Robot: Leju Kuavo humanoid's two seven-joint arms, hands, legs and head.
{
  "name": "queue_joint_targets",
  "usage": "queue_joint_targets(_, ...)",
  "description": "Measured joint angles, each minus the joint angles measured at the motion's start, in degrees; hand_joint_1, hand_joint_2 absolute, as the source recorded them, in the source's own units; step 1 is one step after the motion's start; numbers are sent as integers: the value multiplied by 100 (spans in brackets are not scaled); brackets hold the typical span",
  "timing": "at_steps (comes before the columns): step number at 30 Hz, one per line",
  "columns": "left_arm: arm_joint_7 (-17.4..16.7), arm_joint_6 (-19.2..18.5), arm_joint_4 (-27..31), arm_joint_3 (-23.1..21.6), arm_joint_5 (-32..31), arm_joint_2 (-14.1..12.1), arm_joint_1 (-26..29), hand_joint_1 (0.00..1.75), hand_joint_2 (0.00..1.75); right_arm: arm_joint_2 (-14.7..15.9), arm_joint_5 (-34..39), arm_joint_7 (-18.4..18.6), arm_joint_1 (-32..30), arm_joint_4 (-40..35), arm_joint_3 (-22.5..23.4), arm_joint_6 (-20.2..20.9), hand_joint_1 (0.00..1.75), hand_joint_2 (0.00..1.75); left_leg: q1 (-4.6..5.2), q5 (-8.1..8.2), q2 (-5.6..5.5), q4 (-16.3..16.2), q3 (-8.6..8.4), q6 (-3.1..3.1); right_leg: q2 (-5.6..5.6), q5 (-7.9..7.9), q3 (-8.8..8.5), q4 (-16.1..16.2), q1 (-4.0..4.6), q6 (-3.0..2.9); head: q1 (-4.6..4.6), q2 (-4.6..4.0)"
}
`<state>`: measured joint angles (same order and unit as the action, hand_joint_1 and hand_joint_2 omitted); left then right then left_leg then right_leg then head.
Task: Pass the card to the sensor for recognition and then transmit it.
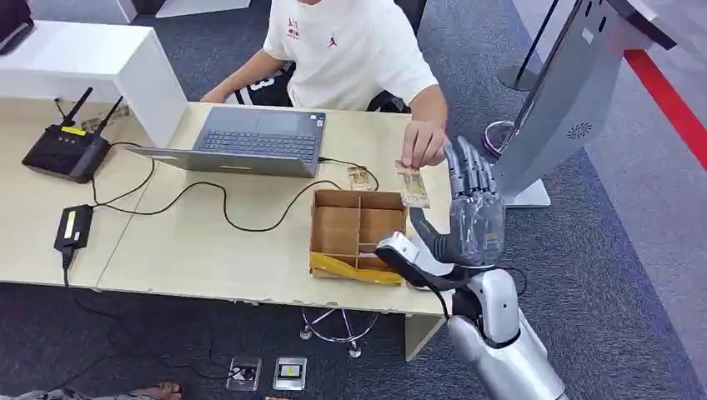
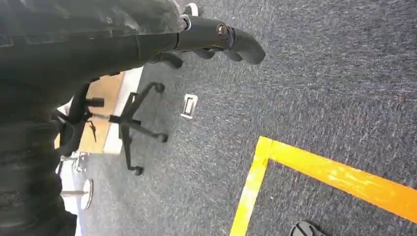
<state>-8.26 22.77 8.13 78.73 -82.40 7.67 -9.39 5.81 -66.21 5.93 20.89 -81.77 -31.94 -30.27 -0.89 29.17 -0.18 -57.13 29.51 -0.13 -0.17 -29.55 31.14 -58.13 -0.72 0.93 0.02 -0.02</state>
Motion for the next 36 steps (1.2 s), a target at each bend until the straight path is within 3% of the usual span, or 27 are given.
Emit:
queue_joint_targets(5, 33, -24, 0, 0, -122, -17, -6, 0, 175, -11, -913, 365, 41, 0, -369, 218, 0, 175, 0, 0, 0, 0, 0, 0, -2, 0, 0, 0, 0, 0, 0, 0)
queue_joint_targets(10, 33, -42, 0, 0, -155, -26, -6, 0, 175, -11, -1092, 478, 58, 0, -572, 312, 0, 175, 0, 0, 0, 0, 0, 0, -1, 0, 1, 1, 0, 0, 0, 0)
queue_joint_targets(11, 33, -48, 0, 0, -157, -26, -6, 0, 175, -11, -1107, 483, 58, 0, -605, 323, 59, 175, 1, 0, 0, 0, 0, 0, -1, 0, 1, 1, -1, 0, 0, 2)
queue_joint_targets(12, 33, -52, 0, 0, -159, -28, -6, 0, 175, -11, -1110, 491, 60, 0, -633, 336, 94, 175, 1, 0, 0, 0, 0, 0, -1, 0, 1, 1, 0, 0, 0, 0)
queue_joint_targets(13, 33, -52, 0, 0, -159, -31, -6, 0, 175, -9, -1110, 500, 60, 0, -658, 352, 162, 175, 0, 0, 0, 0, 0, 0, -1, 0, 1, 1, 0, 0, 2, 2)
queue_joint_targets(20, 50, -74, 0, 0, -194, -33, -6, 0, 175, -4, -1068, 533, 62, 0, -758, 367, 175, 175, 0, 0, 0, 0, -1, 0, -1, 0, 2, 1, 0, 0, 0, 2)
queue_joint_targets(36, 70, -81, 0, 0, -243, -63, -6, 0, 175, 57, -775, 577, 86, 15, -843, 290, 175, 175, 0, 0, 1, 0, 0, 0, 1, 0, 4, 1, 0, 0, 0, 0)
